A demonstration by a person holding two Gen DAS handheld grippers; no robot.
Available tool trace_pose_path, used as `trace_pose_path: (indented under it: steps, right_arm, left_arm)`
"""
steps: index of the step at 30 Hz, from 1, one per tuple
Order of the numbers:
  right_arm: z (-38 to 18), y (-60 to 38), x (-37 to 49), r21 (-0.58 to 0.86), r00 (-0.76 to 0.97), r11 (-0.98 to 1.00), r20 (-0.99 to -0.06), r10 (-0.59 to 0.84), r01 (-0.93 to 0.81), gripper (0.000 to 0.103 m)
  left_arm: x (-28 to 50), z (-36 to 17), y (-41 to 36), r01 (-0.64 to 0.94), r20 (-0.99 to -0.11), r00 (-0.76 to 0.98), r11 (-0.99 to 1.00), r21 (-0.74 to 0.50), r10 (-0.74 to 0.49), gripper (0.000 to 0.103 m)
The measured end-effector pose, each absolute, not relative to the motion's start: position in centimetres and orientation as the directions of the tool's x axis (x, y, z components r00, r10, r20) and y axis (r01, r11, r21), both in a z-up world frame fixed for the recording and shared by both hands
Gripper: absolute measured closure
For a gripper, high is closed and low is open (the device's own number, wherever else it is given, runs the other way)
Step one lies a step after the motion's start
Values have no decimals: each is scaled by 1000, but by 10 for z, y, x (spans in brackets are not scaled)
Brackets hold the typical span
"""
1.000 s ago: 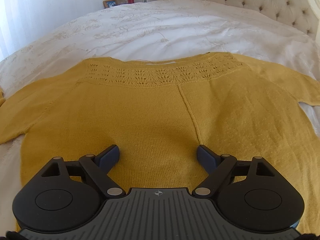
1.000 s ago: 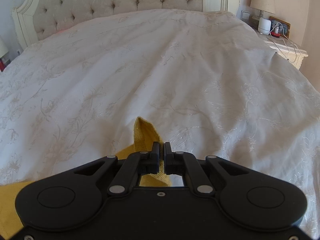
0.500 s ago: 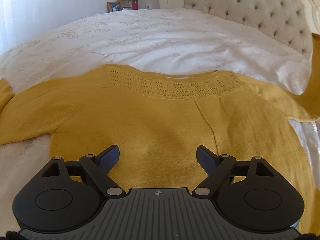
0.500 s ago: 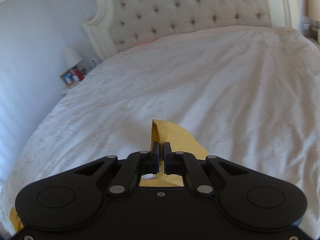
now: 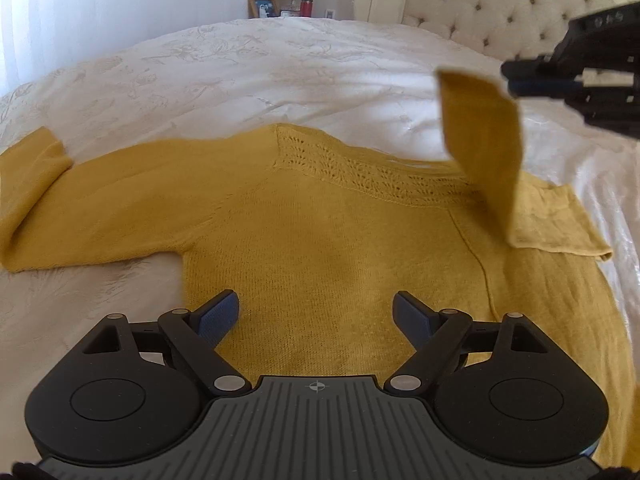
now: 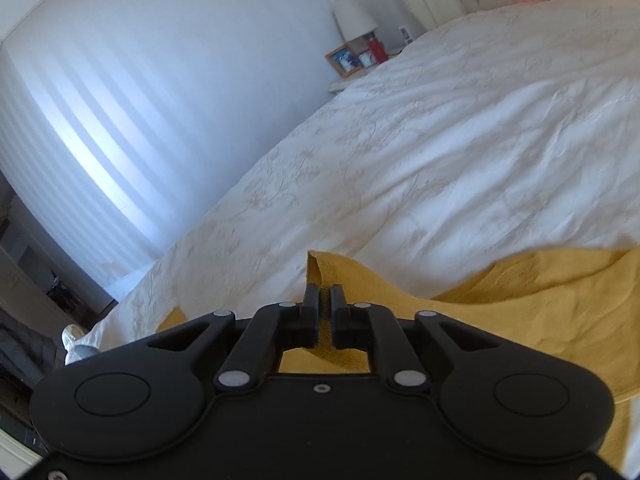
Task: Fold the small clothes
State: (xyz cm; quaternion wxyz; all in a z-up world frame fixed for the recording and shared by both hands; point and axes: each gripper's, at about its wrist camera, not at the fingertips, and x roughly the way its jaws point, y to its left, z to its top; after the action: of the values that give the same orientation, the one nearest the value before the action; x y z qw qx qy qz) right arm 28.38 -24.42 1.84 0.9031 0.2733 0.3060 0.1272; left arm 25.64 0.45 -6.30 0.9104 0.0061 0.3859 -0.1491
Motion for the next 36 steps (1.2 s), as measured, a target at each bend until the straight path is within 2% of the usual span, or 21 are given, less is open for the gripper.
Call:
trace_pose_path:
  steps: [2, 3, 4, 6, 9, 13, 16, 18, 19, 21, 24, 29, 30, 31, 32, 33, 34, 36]
  right_arm:
    - [-5, -233, 281, 562, 771, 825, -502, 393, -55, 81]
    - [-14, -232, 276, 548, 772, 835, -511, 378, -47, 73]
    - [-21, -231, 270, 527, 778, 849, -518, 355, -37, 60]
    - [-31, -235, 255, 473, 801, 881, -519, 297, -20, 48]
    - [-41, -246, 229, 340, 840, 940, -516, 167, 22, 48]
    - [-54, -258, 206, 179, 892, 980, -452, 8, 82, 47]
    - [-53, -264, 204, 83, 896, 993, -443, -41, 86, 43]
    - [-50, -269, 204, 38, 920, 997, -391, -44, 63, 41]
    - [-50, -273, 202, 44, 927, 997, -371, -47, 68, 38]
    - [-51, -283, 202, 107, 927, 990, -373, -44, 90, 37]
    - [-51, -298, 203, 205, 923, 973, -384, -19, 106, 37]
    - [-50, -319, 199, 297, 932, 943, -360, -35, 150, 37]
    - [-51, -323, 200, 321, 932, 934, -361, -31, 156, 36]
    - [-53, -326, 201, 337, 930, 928, -367, -28, 161, 36]
    - [-55, -328, 202, 346, 927, 923, -374, -27, 166, 36]
    - [-57, -328, 204, 350, 924, 921, -383, -26, 171, 36]
    - [-58, -329, 204, 351, 921, 920, -388, -26, 174, 36]
    - [-60, -329, 206, 351, 916, 920, -401, -23, 177, 36]
  left_arm:
    - [256, -61, 3, 285, -703, 658, 953, -99, -269, 19]
    - [257, -60, 2, 292, -702, 658, 952, -95, -272, 19]
    - [257, -59, 0, 300, -702, 657, 950, -92, -276, 19]
    - [260, -56, -6, 323, -699, 654, 942, -87, -289, 19]
    - [268, -51, -21, 350, -696, 654, 934, -69, -296, 19]
    - [284, -46, -38, 360, -701, 641, 929, -84, -312, 19]
    - [300, -48, -50, 345, -716, 619, 931, -123, -324, 20]
    - [311, -51, -56, 337, -730, 589, 926, -169, -347, 26]
    - [317, -54, -58, 334, -740, 569, 923, -191, -359, 30]
    - [330, -61, -62, 312, -765, 526, 921, -231, -370, 33]
    - [345, -73, -64, 243, -802, 479, 932, -269, -356, 34]
    - [358, -79, -67, 186, -809, 475, 938, -292, -346, 36]
    - [359, -78, -68, 173, -811, 483, 944, -282, -331, 48]
    - [360, -77, -69, 162, -813, 494, 951, -263, -308, 65]
    - [360, -75, -71, 155, -815, 506, 959, -238, -284, 74]
    - [359, -72, -72, 155, -811, 523, 965, -211, -262, 91]
    - [358, -69, -71, 161, -803, 537, 966, -204, -259, 96]
    - [352, -58, -68, 181, -772, 578, 964, -194, -264, 98]
